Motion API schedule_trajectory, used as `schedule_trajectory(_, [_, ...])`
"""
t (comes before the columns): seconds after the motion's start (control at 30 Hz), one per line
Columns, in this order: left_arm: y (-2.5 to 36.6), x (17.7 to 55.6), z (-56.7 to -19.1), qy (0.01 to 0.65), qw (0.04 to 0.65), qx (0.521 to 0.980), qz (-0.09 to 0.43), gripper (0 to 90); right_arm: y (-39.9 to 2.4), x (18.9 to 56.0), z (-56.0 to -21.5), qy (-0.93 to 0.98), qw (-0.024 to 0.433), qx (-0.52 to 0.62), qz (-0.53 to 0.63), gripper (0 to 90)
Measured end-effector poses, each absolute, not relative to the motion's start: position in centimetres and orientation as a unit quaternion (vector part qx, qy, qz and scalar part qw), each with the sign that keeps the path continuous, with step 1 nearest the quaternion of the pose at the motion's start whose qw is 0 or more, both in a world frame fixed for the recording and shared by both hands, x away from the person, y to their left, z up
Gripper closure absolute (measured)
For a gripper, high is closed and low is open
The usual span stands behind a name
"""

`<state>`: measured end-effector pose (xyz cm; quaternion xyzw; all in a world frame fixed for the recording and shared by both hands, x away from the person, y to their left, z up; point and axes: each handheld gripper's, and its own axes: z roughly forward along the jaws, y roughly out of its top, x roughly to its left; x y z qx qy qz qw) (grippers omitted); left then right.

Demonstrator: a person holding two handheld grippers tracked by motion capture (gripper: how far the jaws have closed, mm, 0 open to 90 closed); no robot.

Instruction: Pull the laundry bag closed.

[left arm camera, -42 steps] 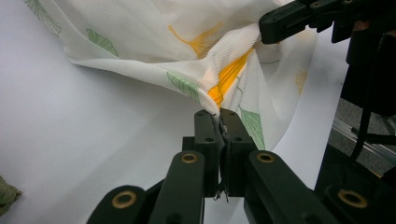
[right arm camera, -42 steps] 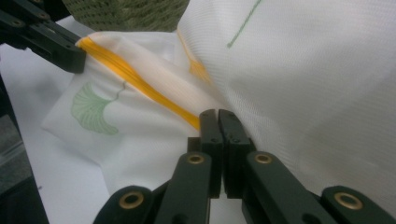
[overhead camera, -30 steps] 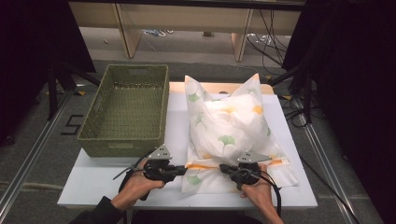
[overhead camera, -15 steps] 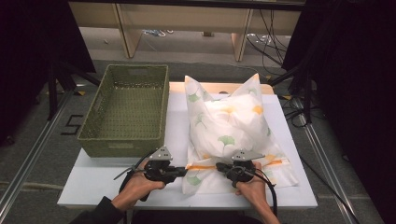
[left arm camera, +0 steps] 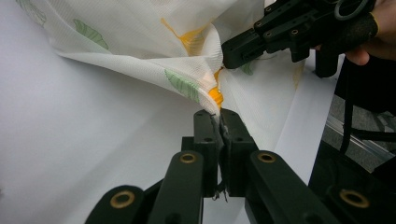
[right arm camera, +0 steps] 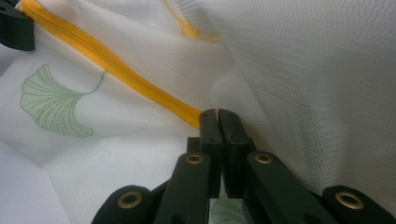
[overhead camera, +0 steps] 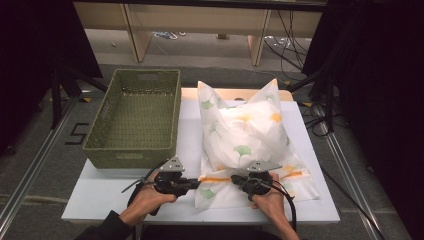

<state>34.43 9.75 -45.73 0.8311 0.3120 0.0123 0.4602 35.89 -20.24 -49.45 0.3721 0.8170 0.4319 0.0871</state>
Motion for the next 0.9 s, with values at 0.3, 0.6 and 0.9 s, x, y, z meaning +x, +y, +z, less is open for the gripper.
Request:
schedule_trajectory(0.3, [9.8, 34.5, -45.7, 0.311, 0.464, 0.829, 0.026, 85.6, -19.8, 35.2, -49.7, 0.831, 0.112, 0.359, 0.41, 88.9])
schedule_trajectory(0.6, [9.8, 34.5, -45.8, 0.314, 0.466, 0.827, 0.023, 85.7, -20.8, 35.1, -49.3, 0.803, 0.094, 0.379, 0.451, 90.0])
schedule_trajectory(0.9, [9.8, 34.5, -45.8, 0.311, 0.462, 0.83, 0.028, 85.8, -21.7, 35.1, -48.4, 0.781, 0.084, 0.383, 0.486, 90.0])
